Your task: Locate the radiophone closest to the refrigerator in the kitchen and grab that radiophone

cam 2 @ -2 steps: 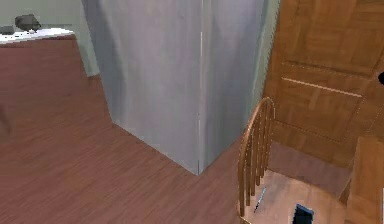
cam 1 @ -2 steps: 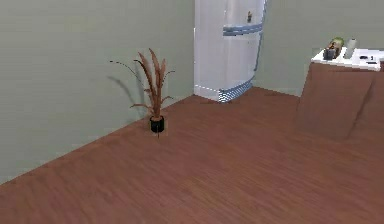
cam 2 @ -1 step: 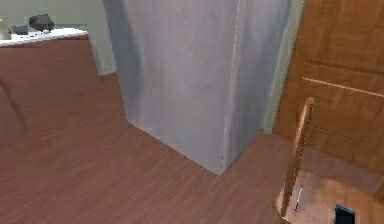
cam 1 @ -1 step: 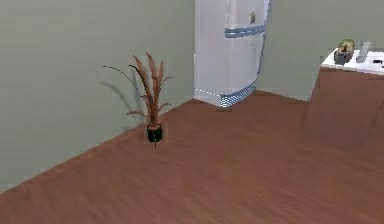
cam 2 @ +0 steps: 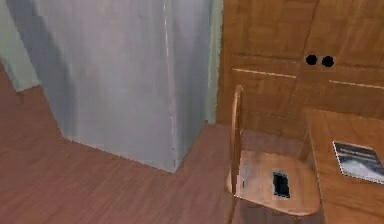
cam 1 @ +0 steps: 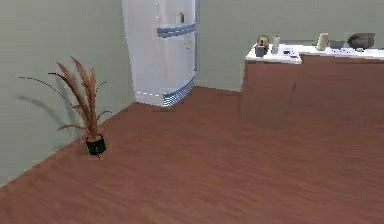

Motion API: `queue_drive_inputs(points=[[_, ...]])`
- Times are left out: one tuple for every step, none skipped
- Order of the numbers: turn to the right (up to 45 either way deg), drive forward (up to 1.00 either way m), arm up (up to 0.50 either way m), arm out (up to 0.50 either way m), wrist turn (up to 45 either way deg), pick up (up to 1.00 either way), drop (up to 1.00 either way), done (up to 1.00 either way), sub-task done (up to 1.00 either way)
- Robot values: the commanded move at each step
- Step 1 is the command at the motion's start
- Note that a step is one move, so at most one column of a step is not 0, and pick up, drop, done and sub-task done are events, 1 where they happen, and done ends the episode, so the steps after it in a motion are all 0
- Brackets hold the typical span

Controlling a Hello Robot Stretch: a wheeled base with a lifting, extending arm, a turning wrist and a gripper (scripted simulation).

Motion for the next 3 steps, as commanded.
queue_drive_inputs(points=[[0.0, 1.00, 0.00, 0.00, 0.0, 0.00, 0.00, 0.00, 0.00], [0.0, 1.00, 0.00, 0.00, 0.0, 0.00, 0.00, 0.00, 0.00], [12.0, 0.00, 0.00, 0.00, 0.0, 0.00, 0.00, 0.00, 0.00]])
